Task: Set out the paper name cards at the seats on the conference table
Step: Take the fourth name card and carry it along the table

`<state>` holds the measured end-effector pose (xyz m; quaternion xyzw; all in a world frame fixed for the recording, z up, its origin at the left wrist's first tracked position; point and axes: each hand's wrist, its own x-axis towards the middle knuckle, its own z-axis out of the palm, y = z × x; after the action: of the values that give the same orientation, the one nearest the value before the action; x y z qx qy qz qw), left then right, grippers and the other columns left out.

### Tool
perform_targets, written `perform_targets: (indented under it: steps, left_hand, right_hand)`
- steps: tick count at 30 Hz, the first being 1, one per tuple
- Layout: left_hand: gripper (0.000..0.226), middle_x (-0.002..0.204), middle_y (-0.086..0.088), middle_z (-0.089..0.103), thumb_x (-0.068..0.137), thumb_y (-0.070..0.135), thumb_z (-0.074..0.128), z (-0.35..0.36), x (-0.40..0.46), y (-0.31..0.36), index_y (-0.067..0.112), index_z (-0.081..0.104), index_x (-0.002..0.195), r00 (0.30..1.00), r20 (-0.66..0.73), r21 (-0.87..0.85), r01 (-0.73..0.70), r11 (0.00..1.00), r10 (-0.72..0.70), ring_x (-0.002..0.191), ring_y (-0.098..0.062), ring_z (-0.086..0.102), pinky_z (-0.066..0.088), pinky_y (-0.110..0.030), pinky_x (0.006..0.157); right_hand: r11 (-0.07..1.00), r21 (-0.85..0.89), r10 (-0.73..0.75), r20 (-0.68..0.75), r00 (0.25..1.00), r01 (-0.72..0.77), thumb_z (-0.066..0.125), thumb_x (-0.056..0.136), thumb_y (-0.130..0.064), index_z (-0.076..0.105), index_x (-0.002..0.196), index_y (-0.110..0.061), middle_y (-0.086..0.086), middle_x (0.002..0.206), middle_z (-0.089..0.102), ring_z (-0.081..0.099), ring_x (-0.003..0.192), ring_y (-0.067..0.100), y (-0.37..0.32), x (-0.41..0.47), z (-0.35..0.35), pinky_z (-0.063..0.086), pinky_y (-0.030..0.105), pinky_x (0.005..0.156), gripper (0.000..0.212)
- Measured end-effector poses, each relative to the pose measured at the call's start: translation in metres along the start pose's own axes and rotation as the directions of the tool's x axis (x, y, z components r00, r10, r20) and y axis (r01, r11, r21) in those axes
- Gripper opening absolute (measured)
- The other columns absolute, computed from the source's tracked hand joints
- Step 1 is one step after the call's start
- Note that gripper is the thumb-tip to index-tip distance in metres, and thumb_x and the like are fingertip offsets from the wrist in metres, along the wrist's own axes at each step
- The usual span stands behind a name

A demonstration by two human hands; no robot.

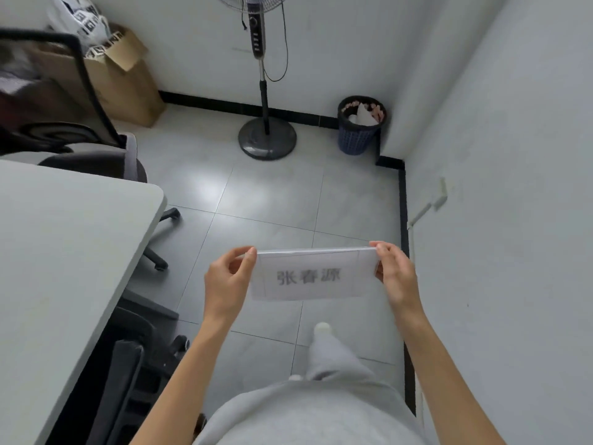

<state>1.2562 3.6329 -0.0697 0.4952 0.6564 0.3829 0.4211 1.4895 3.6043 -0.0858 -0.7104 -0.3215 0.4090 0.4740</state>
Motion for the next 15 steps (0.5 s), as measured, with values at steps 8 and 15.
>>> perform_targets:
  steps: [8, 15]
  left_hand:
    - [0.026, 0.09, -0.003, 0.065, 0.088, 0.03, 0.054, 0.008, 0.122, 0.012, 0.012, 0.065, 0.102, 0.88, -0.422, -0.149, 0.169, 0.974, -0.218, 0.083, -0.016, 0.059, 0.044, -0.025, 0.074]
    - [0.024, 0.097, -0.004, 0.065, 0.088, 0.019, 0.053, -0.028, 0.169, 0.015, 0.01, 0.065, 0.106, 0.538, -0.729, -0.358, 0.226, 0.906, -0.422, 0.087, -0.017, 0.058, 0.049, -0.04, 0.088]
  right_hand:
    - [0.979, -0.129, -0.087, 0.427, 0.9, 0.156, 0.041, 0.093, -0.028, 0.06, 0.091, -0.025, -0.007, 0.083, 0.058, 0.053, 0.085, 0.016, -0.066, 0.188, 0.118, 0.044, 0.038, 0.085, 0.02]
    - [0.887, -0.167, -0.095, 0.846, 0.525, 0.431, 0.045, 0.086, -0.036, 0.057, 0.115, -0.021, -0.001, 0.097, 0.061, 0.056, 0.096, 0.021, -0.141, 0.25, 0.261, 0.044, 0.041, 0.091, 0.034]
